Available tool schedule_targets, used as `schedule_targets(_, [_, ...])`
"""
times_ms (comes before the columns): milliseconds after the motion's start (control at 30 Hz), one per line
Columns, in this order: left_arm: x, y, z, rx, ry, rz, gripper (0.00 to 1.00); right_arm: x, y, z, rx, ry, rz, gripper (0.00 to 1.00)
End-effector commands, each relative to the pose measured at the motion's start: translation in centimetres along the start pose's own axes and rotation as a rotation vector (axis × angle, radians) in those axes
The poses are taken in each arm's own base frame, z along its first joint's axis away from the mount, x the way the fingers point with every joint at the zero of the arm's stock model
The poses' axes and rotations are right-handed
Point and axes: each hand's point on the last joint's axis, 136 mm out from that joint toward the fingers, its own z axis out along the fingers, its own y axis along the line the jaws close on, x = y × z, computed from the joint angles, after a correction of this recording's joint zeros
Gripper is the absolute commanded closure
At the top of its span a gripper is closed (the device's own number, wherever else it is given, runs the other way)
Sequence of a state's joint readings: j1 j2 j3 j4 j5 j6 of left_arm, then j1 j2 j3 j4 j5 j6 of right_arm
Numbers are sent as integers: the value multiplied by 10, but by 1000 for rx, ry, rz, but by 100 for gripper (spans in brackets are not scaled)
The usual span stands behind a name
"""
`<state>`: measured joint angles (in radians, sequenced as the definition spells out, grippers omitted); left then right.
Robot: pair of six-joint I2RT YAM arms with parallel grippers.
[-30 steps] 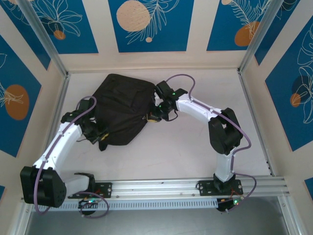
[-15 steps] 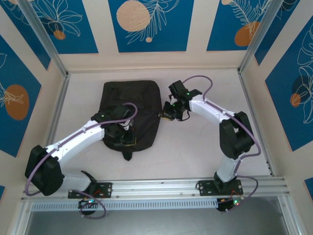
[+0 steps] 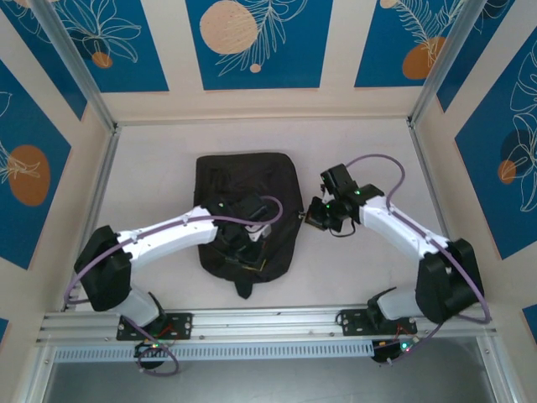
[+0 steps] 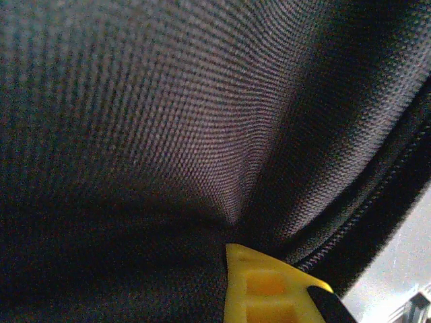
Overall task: Pack the student bag
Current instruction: Zip the student bag at the center of the table.
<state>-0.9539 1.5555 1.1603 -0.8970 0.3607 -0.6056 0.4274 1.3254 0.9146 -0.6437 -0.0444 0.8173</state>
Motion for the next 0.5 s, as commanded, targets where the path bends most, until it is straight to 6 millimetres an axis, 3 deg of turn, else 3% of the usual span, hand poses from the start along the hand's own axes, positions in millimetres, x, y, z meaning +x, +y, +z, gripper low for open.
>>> schedule_targets(0, [19,-26,1,72,92,103,100,2,-14,-6,-2,-31,25,76])
schedule_targets(67, [19,-27,5,68,105,101,100,4,-18,-11,5,-35,22,61])
schedule_targets(200, [18,-25,7,55,110,101,100,1,-18,-24,18,-72,-14,43])
schedule_targets(367, [11,-9,10,-34,83,98,100,0,-8,-39,-21,-110,-62,39])
schedule_targets(467, [3,-1,13,-82,67,85,91,3,-2,-40,-45,-106,-84,39])
